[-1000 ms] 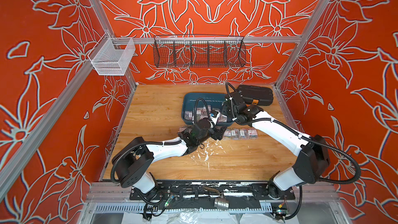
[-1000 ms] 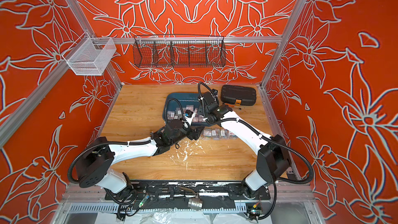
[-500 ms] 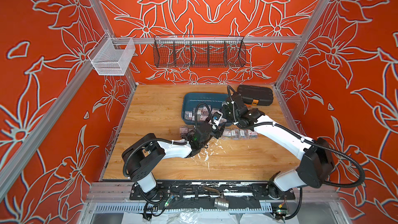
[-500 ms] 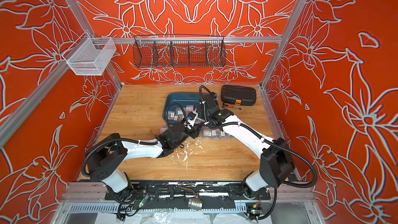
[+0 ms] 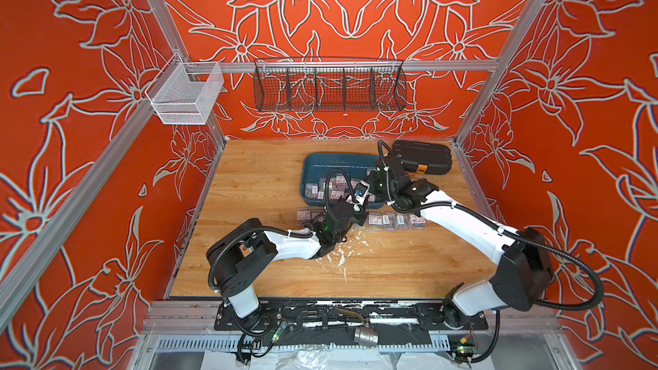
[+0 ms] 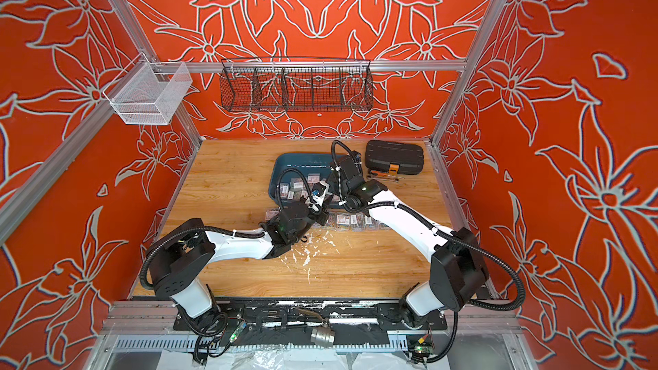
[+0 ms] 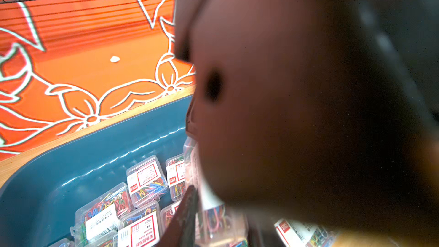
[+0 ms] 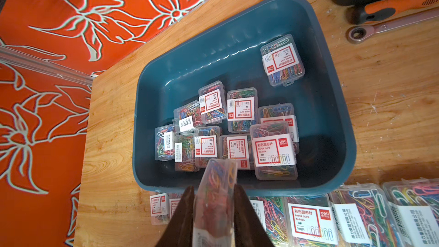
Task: Take the paper clips out of the storage box
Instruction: Pick up the boxed paper clips from the storage box.
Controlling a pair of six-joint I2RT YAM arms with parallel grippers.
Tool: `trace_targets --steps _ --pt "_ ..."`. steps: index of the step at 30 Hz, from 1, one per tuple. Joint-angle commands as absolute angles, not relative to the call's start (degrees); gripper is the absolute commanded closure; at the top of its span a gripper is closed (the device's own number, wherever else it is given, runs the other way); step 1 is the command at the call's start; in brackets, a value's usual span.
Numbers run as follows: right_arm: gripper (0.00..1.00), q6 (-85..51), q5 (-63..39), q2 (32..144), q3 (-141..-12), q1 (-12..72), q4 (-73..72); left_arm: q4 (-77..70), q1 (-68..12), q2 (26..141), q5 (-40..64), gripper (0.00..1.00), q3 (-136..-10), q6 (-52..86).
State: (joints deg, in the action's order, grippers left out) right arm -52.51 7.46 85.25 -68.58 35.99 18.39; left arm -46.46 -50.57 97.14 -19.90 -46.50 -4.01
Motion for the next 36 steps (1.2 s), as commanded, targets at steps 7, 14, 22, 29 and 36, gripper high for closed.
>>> trace_targets --steps 7,14,22,29,36 --pt "0.42 -50.64 7.08 80.98 -68.91 37.44 19.52 -38.77 -47.61 93.85 -18.84 0.72 -47.61 5.11" --pt "0.34 -48.31 16.48 73.70 -65.16 36.96 23.97 -19.72 -37.24 76.39 -12.27 0.72 -40.43 22.97" --pt "0.25 -46.37 24.22 64.36 -56.73 34.16 25.56 1.13 -20.42 48.70 -6.17 0.72 -28.59 34.37" --pt "0.24 -45.71 21.69 62.59 -52.47 28.60 26.09 2.71 -12.53 36.88 -10.16 0.72 -16.59 43.54" --pt "0.24 -45.31 18.52 61.23 -48.96 24.94 24.62 -6.43 -10.90 39.68 -11.78 0.72 -10.58 48.92"
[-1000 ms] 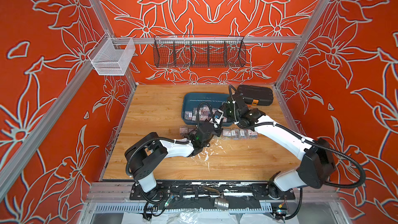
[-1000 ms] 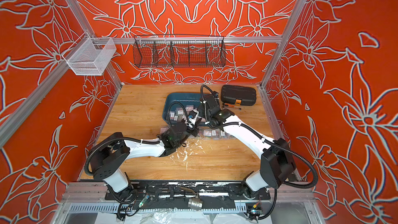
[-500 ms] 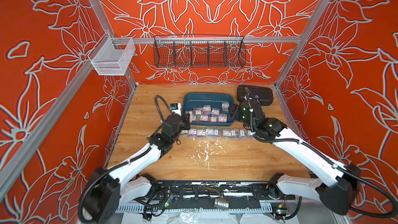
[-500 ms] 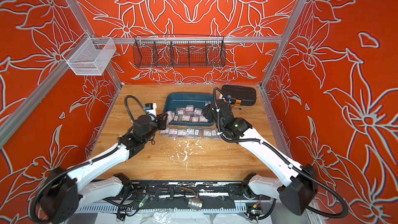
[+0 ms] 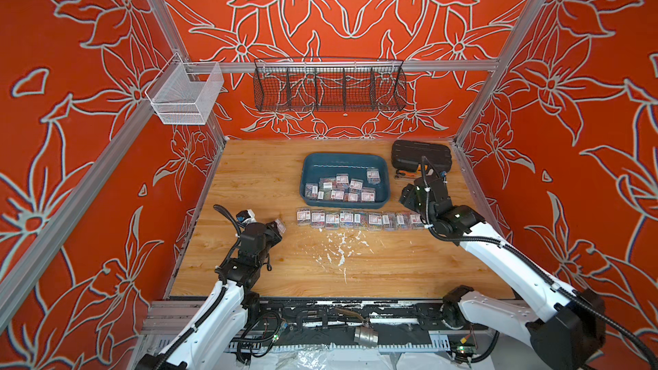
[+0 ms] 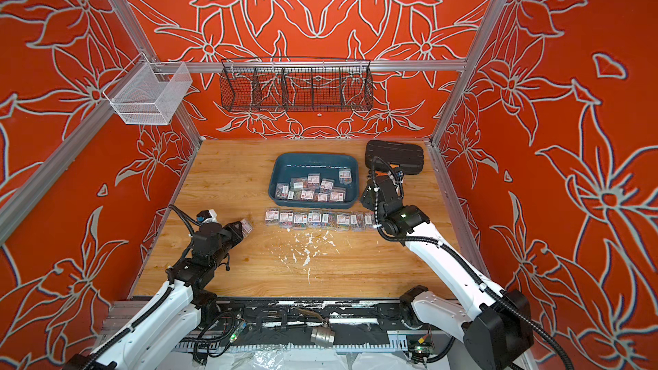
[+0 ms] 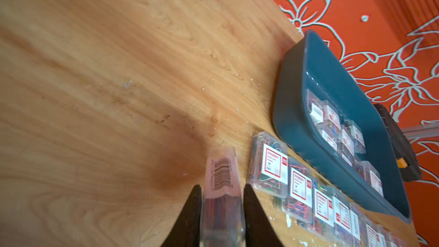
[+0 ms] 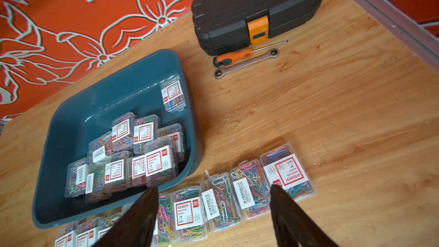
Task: Take the paper clips out of the storage box
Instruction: Place the boxed paper clips at the center of the board.
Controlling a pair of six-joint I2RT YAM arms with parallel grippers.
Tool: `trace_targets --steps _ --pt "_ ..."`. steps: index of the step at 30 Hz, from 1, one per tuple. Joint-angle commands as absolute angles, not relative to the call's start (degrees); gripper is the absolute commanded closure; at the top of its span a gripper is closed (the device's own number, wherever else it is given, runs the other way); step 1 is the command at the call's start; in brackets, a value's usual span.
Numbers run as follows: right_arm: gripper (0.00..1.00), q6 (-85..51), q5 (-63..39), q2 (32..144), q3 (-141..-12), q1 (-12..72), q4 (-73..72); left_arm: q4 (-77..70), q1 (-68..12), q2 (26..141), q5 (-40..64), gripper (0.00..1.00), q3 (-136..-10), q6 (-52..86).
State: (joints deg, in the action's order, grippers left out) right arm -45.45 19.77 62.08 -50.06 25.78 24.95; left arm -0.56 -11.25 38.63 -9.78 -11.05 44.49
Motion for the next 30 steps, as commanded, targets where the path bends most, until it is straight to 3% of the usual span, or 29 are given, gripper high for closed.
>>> trace_targets --steps 1,11,16,22,30 --pt "0.24 -45.26 18.22 61.18 -48.64 24.65 24.44 -7.77 -10.90 40.91 -12.47 0.72 -10.19 49.36" --pt "0.24 -45.26 16.68 61.53 -47.07 23.45 23.39 -18.73 -10.84 60.05 -12.79 0.70 -12.08 52.43" --pt "0.25 -45.22 16.55 61.68 -46.94 23.38 23.47 -16.80 -10.81 65.28 -11.96 0.50 -15.11 54.69" --pt "0.25 -45.26 16.26 61.96 -46.90 23.29 23.21 -13.15 -10.81 68.30 -13.11 0.34 -16.85 58.15" --pt "0.25 -45.35 15.74 62.07 -46.45 23.28 22.88 -4.46 -10.81 62.52 -9.40 0.32 -17.69 59.67"
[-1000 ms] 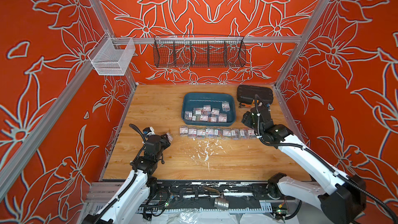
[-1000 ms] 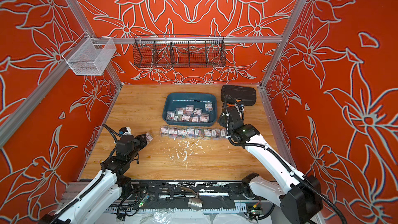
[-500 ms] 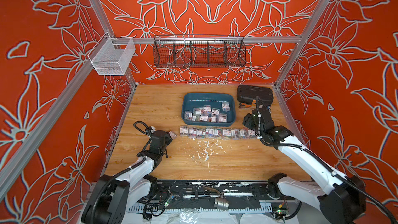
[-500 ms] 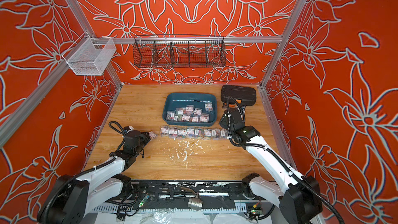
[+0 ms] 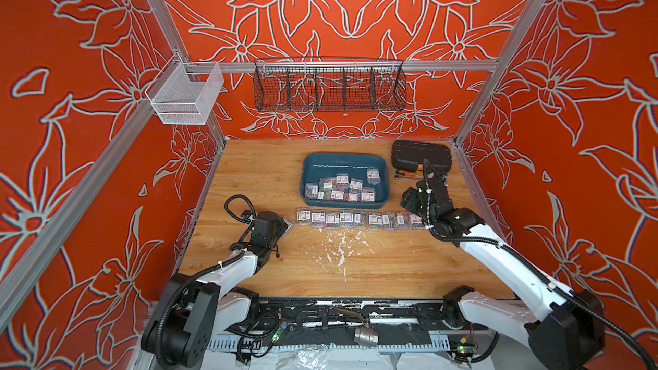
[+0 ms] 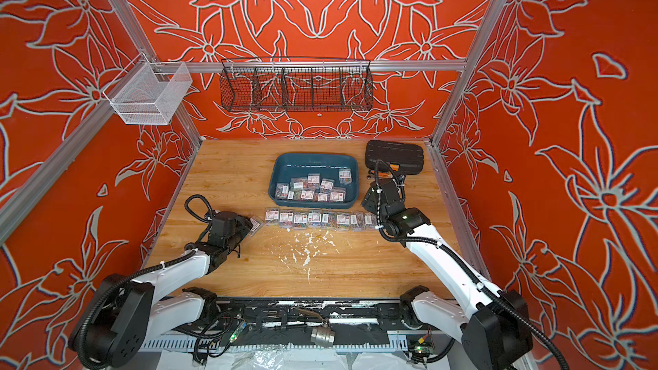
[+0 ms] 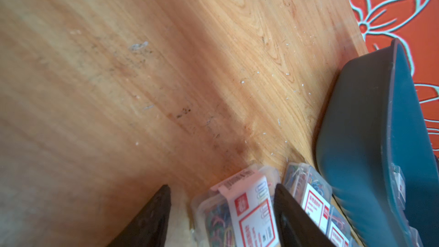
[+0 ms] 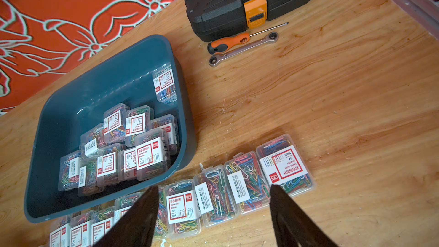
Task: Take the paper clips out of the storage box
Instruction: Place the boxed paper clips at the center of the board.
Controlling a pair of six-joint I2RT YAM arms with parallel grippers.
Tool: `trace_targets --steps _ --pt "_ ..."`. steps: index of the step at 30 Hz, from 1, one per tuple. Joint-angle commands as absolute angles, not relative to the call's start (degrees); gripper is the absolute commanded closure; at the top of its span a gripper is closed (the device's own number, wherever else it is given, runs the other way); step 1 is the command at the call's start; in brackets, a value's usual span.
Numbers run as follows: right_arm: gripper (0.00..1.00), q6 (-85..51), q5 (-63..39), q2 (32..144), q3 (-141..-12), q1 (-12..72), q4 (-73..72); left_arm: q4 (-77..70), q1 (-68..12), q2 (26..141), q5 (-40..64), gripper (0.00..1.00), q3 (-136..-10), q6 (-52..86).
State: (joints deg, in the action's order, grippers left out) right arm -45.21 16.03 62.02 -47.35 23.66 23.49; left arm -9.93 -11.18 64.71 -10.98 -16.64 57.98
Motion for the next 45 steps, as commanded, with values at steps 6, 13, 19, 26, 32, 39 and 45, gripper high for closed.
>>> trace_targets --steps 6,13,19,26,32,39,45 --pt "0.25 -45.79 14.27 62.79 -45.98 23.22 21.59 -7.03 -10.86 64.51 -1.81 0.18 -17.62 59.31" --pt "0.26 -45.61 13.80 62.67 -46.07 23.26 21.98 -13.60 -10.85 74.74 3.10 0.18 -19.09 59.64" --pt "0.26 -45.61 13.54 62.34 -45.62 23.29 21.70 -14.52 -11.72 75.15 3.90 0.18 -19.27 60.71" --pt "0.26 -45.61 12.84 63.68 -45.73 23.23 20.88 -11.87 -13.75 69.65 2.02 0.18 -18.12 61.08" --pt "0.26 -44.86 14.12 64.82 -46.15 23.21 22.15 -11.47 -14.31 69.96 3.07 0.18 -17.84 60.89" --pt "0.26 -44.66 14.33 65.04 -46.26 23.20 22.51 -13.45 -17.02 69.63 3.38 0.18 -17.05 61.79" --pt "0.26 -44.69 14.09 65.31 -46.23 23.20 22.23 -13.69 -18.88 69.22 2.55 0.18 -17.57 62.09"
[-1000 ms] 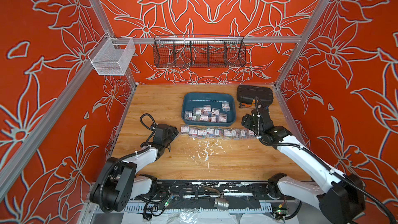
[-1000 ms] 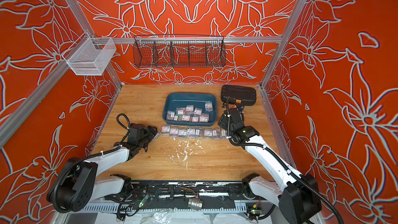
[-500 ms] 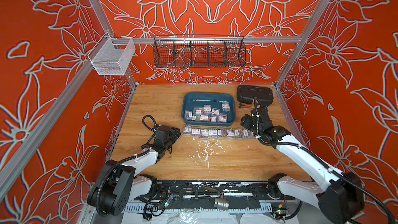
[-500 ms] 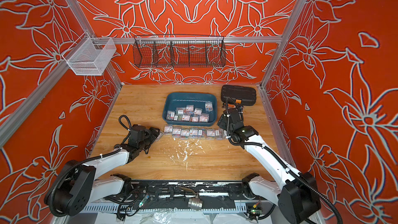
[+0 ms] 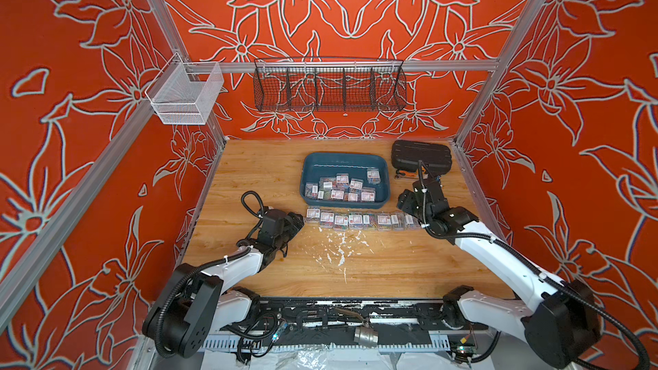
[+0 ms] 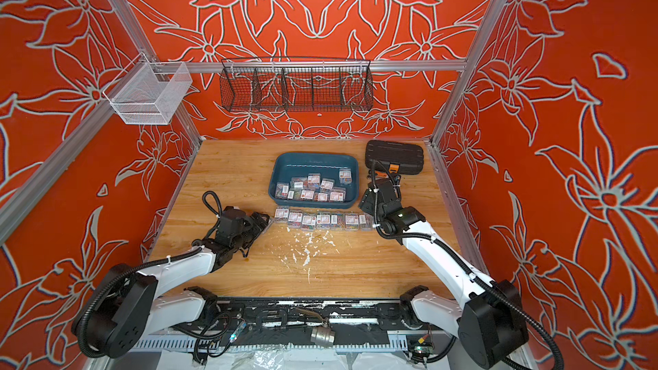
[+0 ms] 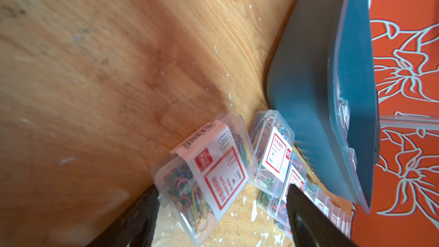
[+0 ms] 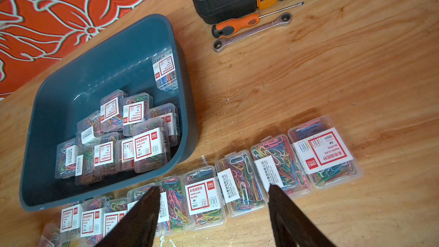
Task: Take the paper clips out of the storage box
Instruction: Place the boxed paper clips at the center of the board.
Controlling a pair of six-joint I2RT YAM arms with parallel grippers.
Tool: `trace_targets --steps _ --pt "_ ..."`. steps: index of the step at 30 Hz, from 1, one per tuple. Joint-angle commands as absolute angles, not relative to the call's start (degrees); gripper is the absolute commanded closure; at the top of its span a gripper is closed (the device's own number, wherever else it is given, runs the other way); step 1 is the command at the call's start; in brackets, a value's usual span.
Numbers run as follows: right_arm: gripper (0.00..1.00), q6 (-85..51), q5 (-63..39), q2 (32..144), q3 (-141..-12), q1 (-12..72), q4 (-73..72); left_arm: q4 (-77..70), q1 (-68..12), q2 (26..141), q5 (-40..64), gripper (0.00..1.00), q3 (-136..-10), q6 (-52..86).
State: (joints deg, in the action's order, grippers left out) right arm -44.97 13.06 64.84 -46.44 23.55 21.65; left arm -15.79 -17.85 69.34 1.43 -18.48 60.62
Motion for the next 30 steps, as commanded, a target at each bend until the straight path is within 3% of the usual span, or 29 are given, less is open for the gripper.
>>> trace_targets --steps 1,10,15,30 --pt "0.26 -44.71 13.99 65.39 -46.32 23.19 22.22 -13.66 -18.95 69.07 2.55 0.18 -17.53 62.14" --pt "0.27 -44.61 13.54 66.37 -46.50 23.20 21.89 -9.96 -20.39 65.05 0.00 0.19 -17.18 61.41" --pt "0.27 -44.70 13.21 66.45 -46.46 23.18 21.65 -9.38 -20.83 64.49 1.47 0.39 -17.38 59.12" --pt "0.28 -44.95 11.83 67.49 -46.51 23.16 21.01 -13.82 -21.01 69.04 1.87 0.39 -17.89 57.29"
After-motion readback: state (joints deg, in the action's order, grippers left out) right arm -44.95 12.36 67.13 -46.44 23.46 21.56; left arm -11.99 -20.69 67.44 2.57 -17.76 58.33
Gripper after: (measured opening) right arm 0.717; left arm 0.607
